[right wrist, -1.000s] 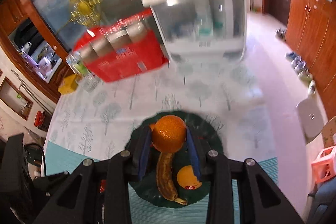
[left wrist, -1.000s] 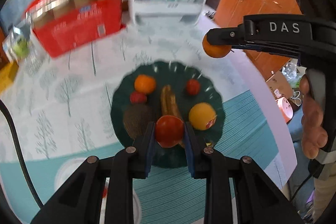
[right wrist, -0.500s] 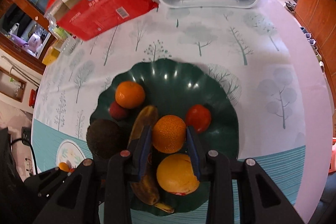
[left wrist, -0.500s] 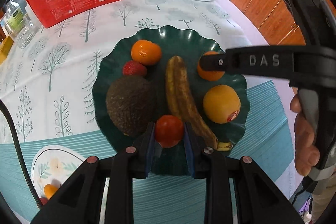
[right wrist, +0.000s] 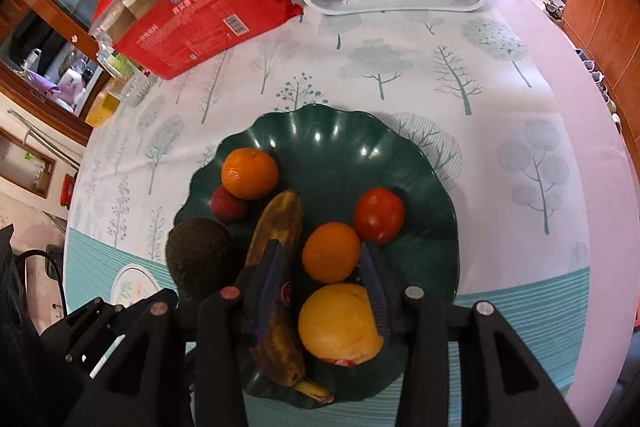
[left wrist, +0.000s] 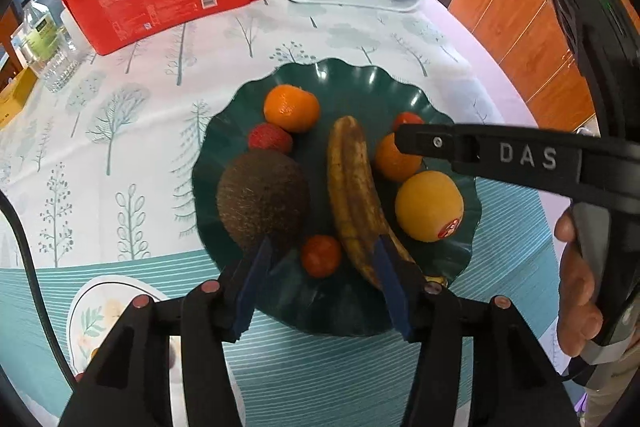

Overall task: Organize fruits
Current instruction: 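Move both open tools back over the white plate, then grasp the red lychee with the left tool while the right tool grasps a red tomato, then carry lychee and tomato onto the green plate and open both tools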

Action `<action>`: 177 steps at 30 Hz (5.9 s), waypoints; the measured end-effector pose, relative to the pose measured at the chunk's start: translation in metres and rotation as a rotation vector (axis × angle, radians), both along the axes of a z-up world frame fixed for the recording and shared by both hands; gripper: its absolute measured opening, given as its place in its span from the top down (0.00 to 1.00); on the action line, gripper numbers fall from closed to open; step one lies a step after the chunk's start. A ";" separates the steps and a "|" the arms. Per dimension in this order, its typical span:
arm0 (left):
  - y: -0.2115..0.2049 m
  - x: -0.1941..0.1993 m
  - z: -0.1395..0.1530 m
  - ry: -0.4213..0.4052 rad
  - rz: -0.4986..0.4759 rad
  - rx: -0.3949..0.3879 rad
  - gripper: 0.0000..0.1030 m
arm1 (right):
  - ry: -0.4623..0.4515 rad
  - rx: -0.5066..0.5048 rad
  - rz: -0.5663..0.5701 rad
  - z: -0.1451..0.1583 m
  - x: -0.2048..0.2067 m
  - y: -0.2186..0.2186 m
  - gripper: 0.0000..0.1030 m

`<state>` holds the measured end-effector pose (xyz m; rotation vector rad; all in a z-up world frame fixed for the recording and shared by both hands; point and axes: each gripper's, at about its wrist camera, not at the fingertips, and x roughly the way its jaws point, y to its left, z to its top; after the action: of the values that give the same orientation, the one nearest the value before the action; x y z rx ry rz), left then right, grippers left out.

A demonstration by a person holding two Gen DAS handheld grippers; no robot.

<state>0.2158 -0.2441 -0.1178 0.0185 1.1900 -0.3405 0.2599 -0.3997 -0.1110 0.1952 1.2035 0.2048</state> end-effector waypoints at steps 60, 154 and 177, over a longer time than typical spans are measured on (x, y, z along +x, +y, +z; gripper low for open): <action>0.283 -0.097 0.027 -0.064 0.177 -0.005 0.38 | -0.099 -0.020 0.101 0.050 -0.144 0.221 0.61; 0.061 -0.015 0.096 -0.132 -0.095 -0.088 0.69 | -0.255 -0.150 -0.062 0.098 -0.103 0.039 0.75; -0.014 0.088 0.010 -0.026 0.022 0.010 0.69 | -0.089 -0.041 -0.067 0.014 0.029 -0.003 0.75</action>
<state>0.3040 -0.2578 -0.1075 0.0184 1.1654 -0.3148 0.2884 -0.4028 -0.0973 0.1884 1.1097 0.1286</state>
